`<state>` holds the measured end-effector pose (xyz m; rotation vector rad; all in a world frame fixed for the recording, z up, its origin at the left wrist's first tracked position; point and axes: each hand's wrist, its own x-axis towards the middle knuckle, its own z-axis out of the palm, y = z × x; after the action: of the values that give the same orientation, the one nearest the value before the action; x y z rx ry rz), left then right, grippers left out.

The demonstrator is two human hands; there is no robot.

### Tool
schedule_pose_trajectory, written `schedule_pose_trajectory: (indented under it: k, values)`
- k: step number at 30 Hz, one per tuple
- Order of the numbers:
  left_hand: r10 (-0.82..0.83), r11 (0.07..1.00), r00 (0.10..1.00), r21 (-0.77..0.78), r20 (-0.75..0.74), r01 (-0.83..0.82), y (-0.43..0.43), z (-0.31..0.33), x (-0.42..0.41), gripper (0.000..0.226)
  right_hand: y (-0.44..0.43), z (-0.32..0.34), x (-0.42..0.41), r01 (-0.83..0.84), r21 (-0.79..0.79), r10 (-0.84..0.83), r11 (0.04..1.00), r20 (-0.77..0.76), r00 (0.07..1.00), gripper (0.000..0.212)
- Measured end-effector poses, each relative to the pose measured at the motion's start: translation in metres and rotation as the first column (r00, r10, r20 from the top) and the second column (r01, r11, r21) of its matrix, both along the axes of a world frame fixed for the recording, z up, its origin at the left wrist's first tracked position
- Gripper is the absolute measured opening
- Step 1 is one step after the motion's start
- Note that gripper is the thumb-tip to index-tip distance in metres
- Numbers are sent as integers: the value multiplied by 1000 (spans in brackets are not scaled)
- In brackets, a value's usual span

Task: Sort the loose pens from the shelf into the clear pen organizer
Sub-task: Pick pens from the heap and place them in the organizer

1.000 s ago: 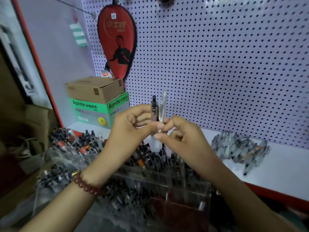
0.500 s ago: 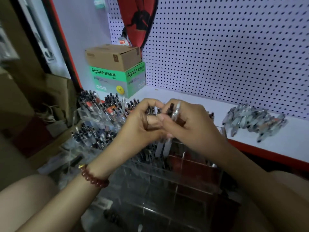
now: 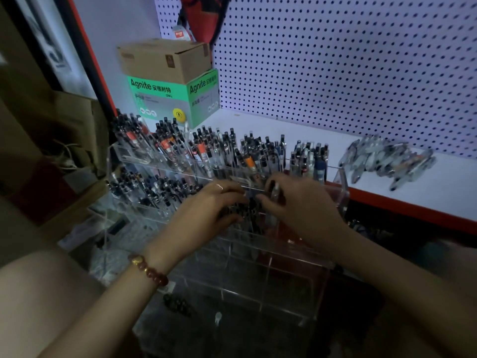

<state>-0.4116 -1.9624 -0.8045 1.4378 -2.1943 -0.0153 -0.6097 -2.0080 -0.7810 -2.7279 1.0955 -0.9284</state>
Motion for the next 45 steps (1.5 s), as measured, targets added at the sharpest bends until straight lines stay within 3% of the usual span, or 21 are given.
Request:
schedule_pose_trajectory:
  k: [3,6,11,13,15,17,19,21,23,30,34,36,38,40,42,45]
  values:
    - [19,1000,1000,-12,2,-19,2,0,-4,38,0,-5,-3,79,28,-78,996,-52,996,18]
    - [32,999,999,-21,7,-32,3,-1,-5,38,1,-13,-4,157,171,-141,973,-103,985,15]
    - [36,999,999,-15,-25,-36,2,-1,-9,35,-1,-27,-3,90,344,-83,935,-36,996,15]
    - [23,1000,999,-7,-45,-24,1,-2,-10,35,0,-27,-2,37,494,-37,869,-8,999,21]
    - [20,1000,998,2,-65,-20,0,-3,-11,36,0,-24,-1,-31,677,-13,735,60,998,21]
    - [32,999,995,2,-92,-32,0,-4,-12,36,-1,-21,-1,-41,738,31,673,27,999,28]
    - [41,999,991,-18,-125,-44,-1,-5,-14,39,-1,-21,-2,48,618,44,785,-132,990,27]
    - [35,998,989,-52,-141,-43,-1,-6,-17,39,2,-21,-3,152,374,-35,915,-302,953,29]
    - [10,997,993,-79,-116,-19,-2,-8,-20,34,3,-23,-3,169,258,-74,951,-338,938,28]
    - [6,997,997,-81,-82,-12,-4,-11,-24,19,0,-27,-3,54,331,18,942,-211,977,20]
    - [-32,979,998,-202,-59,20,-7,2,-26,20,1,-8,-9,7,163,38,987,-274,961,26]
    - [-64,961,995,-274,-74,41,-10,18,-30,24,0,12,-13,-55,61,65,997,-169,983,30]
    - [-102,937,989,-343,-107,60,-15,37,-36,23,-4,34,-23,-59,-22,60,998,33,998,38]
    - [-137,921,980,-383,-141,74,-21,56,-43,22,-16,59,-38,24,13,-26,1000,261,965,41]
    - [-173,924,970,-369,-168,101,-31,72,-49,22,-38,83,-57,87,131,-130,988,369,920,38]
    - [-210,925,964,-353,-163,142,-52,92,-60,21,-89,106,-91,167,410,-257,897,175,950,24]
